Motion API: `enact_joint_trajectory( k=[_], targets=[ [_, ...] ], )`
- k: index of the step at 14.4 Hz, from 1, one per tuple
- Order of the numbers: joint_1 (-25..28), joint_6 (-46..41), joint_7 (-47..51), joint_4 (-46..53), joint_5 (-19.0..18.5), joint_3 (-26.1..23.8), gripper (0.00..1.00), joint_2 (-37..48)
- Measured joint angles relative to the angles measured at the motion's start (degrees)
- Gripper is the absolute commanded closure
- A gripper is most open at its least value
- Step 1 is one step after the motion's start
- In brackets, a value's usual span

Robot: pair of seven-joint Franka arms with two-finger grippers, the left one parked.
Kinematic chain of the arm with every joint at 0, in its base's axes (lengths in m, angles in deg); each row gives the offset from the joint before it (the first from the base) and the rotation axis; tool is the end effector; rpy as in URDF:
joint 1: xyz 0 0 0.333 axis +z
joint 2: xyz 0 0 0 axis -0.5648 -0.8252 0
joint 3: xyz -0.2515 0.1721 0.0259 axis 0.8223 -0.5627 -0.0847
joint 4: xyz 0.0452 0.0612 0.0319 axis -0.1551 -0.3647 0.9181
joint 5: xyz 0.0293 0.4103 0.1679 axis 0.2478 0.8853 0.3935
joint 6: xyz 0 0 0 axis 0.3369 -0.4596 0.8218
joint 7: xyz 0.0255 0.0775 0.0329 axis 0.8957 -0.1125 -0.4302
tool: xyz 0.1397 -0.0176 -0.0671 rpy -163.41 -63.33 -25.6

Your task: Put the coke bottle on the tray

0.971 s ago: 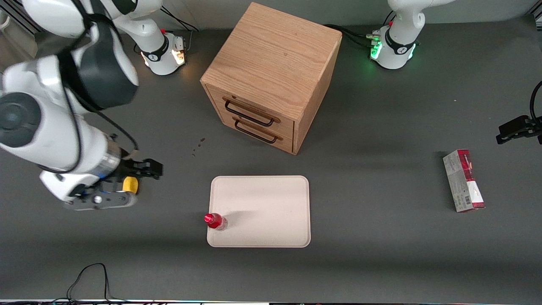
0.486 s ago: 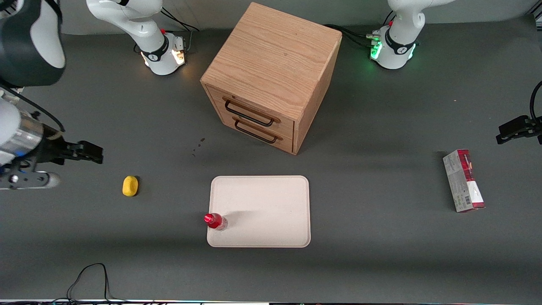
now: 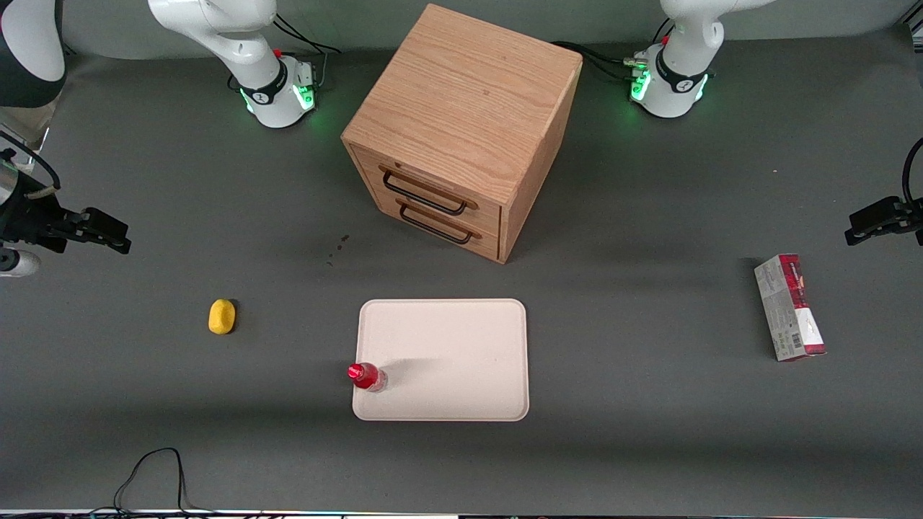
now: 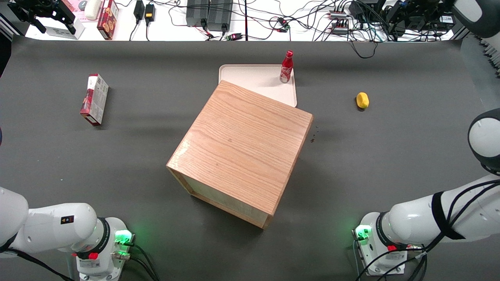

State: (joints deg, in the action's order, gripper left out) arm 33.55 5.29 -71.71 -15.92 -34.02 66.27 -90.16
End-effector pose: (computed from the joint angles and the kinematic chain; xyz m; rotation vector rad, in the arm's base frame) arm 0.6380 -0.0118 0.5448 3.0650 -0.0482 0.0233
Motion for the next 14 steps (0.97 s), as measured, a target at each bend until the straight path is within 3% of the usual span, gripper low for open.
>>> enact_joint_trajectory(
  k=[14],
  targets=[
    [0.02, -2.77, -0.92, -0.29, 0.15, 2.9, 0.0, 0.3]
  ],
)
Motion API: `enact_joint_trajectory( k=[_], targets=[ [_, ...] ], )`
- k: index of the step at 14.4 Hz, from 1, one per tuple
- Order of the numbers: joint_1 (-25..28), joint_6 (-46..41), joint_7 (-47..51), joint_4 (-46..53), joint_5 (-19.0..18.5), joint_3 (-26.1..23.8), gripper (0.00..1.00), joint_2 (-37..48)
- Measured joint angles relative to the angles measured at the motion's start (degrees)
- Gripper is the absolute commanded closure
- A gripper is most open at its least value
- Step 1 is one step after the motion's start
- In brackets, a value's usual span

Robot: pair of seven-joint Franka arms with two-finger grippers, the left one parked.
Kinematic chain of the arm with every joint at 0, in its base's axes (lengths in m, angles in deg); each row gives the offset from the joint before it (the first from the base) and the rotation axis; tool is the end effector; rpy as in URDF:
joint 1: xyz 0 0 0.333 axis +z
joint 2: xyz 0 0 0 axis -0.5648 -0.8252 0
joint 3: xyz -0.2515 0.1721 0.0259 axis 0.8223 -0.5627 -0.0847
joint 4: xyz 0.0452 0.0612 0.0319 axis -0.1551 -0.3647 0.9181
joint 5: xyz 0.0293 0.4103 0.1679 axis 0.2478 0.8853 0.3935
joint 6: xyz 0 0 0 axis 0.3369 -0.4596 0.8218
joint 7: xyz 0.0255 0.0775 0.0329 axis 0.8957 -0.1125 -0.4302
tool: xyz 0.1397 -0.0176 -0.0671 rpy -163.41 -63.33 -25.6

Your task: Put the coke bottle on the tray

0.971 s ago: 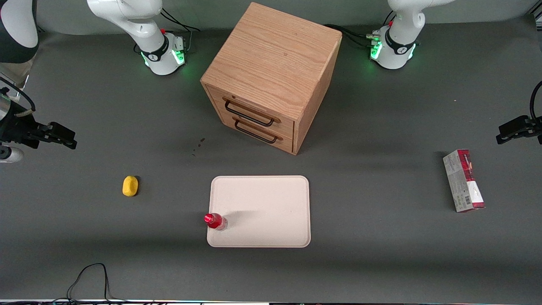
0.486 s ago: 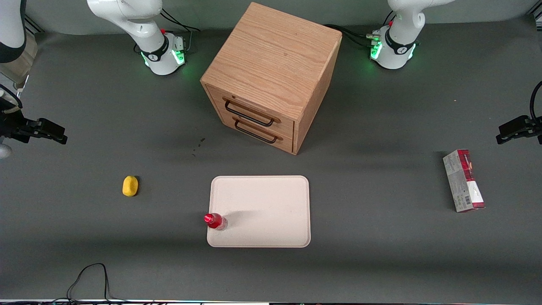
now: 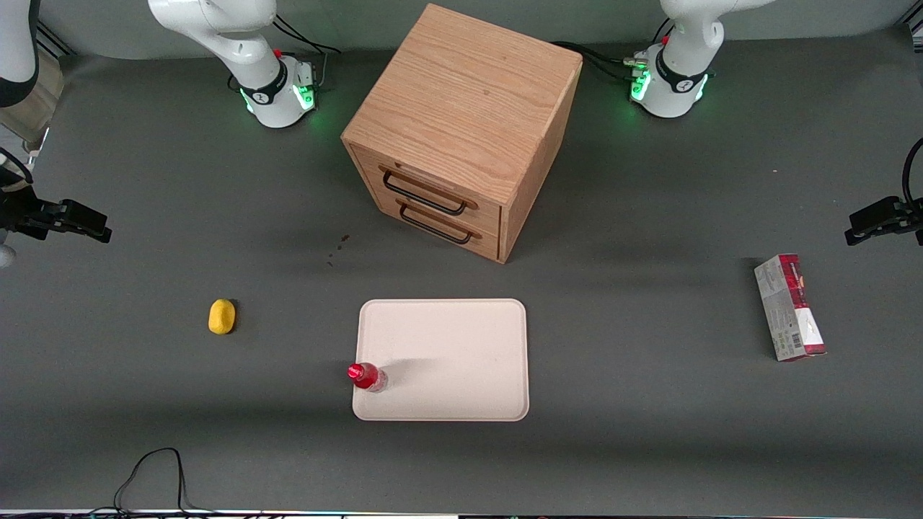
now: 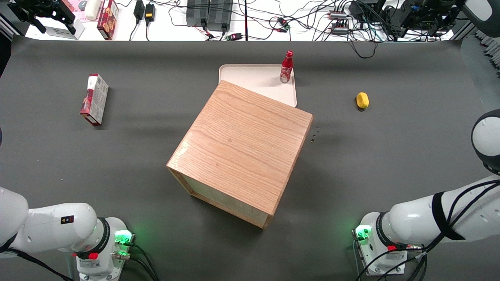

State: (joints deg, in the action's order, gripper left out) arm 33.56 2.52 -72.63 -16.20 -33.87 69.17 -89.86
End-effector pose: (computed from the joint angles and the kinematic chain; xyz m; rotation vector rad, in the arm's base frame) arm 0.6276 -0.0425 0.5415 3.0618 -0.1036 -0.0541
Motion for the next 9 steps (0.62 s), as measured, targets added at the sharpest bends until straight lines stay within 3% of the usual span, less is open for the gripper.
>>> enact_joint_trajectory(
  k=[6, 9],
  targets=[
    [-0.02, -0.09, 0.0, 0.0, 4.27, 1.5, 0.0, 0.0],
    [-0.01, -0.1, -0.01, 0.0, 4.62, 1.62, 0.0, 0.01]
  ],
)
